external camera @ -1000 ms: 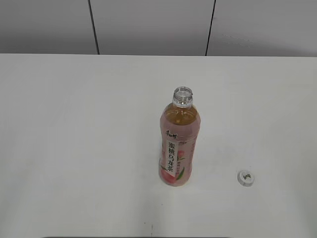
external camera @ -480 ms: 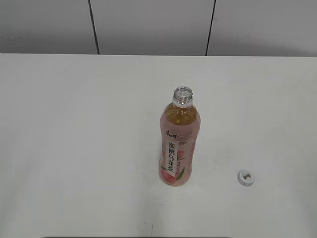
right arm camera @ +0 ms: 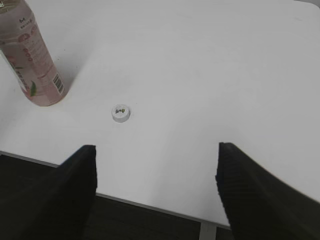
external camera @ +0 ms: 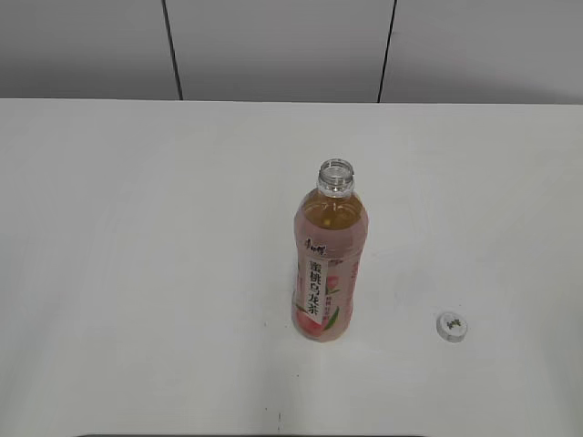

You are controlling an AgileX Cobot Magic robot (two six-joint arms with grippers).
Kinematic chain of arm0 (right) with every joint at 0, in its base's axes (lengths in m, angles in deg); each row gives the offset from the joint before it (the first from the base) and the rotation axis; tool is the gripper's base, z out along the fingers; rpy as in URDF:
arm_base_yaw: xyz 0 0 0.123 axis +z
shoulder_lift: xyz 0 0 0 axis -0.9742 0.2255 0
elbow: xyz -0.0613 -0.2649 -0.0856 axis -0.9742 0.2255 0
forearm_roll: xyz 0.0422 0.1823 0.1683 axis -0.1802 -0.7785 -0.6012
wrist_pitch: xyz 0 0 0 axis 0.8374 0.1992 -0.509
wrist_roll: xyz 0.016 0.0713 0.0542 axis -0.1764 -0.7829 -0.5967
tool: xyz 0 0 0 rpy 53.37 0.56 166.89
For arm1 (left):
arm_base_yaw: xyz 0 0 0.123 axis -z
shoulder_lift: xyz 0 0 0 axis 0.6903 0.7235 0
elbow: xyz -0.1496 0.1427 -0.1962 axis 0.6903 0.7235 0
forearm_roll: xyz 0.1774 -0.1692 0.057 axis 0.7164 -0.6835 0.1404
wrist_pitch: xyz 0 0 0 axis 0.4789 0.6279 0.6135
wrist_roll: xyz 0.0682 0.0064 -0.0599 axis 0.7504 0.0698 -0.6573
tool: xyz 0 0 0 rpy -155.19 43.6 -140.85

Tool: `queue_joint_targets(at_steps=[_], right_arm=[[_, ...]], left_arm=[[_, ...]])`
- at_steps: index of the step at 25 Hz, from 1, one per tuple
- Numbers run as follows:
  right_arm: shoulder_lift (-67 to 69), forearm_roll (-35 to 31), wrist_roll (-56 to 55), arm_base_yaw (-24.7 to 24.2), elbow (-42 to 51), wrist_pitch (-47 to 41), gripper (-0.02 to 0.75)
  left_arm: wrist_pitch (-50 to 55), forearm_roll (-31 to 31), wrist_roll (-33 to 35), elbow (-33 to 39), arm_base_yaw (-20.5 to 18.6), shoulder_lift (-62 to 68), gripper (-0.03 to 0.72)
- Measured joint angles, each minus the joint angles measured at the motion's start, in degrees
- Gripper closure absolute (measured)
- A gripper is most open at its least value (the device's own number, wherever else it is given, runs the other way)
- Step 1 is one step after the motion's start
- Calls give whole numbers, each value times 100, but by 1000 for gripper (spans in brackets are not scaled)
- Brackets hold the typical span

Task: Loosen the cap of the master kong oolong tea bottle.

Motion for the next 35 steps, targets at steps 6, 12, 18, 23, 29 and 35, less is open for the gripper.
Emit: queue_joint_targets(at_steps=[6,12,18,23,29,35], right_arm=[[0,0,0,-279,0,16,174],[0,0,0,-950,0,16,174],[0,0,0,-1074,0,16,174],[0,0,0,-1074,0,16,174],[0,0,0,-1074,0,16,174],[0,0,0,-1074,0,16,174]], left_arm=[[0,-5,0,0,-622,0,240],[-5,-5,1,0,-1774,0,240],[-5,-5,1,0,-1860,0,245],[-5,-5,1,0,-1843,0,258],[-5,-5,6,0,-1843,0,261],[-5,-5,6,0,-1843,0,272]])
